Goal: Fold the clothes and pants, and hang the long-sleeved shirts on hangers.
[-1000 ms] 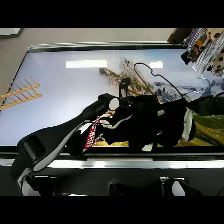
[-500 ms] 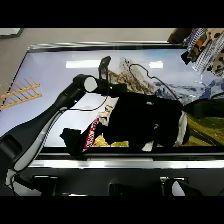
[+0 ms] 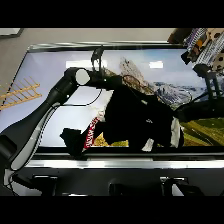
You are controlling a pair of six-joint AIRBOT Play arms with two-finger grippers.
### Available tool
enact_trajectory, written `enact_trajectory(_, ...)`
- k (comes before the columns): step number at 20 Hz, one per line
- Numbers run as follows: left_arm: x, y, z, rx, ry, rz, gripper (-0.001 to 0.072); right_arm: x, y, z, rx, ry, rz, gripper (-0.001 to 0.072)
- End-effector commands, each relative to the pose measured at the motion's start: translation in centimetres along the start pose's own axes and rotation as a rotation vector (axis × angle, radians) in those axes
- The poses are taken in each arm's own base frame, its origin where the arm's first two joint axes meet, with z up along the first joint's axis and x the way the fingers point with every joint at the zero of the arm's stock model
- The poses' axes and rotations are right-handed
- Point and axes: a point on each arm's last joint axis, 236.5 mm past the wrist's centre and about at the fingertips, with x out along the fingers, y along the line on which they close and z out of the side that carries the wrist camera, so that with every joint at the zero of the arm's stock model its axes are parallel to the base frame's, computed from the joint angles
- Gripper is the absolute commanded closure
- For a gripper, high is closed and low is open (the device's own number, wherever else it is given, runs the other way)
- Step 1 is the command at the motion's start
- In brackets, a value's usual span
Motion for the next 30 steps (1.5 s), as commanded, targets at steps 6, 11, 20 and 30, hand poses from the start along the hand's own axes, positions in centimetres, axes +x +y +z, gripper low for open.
enact_trajectory(6, -0.5, -0.1, 3.0, 0.014, -0.114, -0.018, 0.0681, 1.0, -0.4, -1.6, 0.044, 0.100, 0.005, 0.0672)
enact_trajectory(11, -0.6, -0.4, 4.1, 0.026, -0.163, -0.029, 0.0681, 1.9, -0.8, -0.8, 0.063, 0.088, 0.019, 0.0672)
enact_trajectory(20, -1.4, -1.2, 6.3, 0.109, -0.251, -0.044, 0.0681, 2.4, -1.0, -0.6, 0.069, 0.093, 0.025, 0.0672)
enact_trajectory(30, -2.5, -3.5, 7.7, 0.224, -0.310, -0.067, 0.0681, 6.5, 0.4, 0.8, 0.005, 0.135, 0.095, 0.0672)
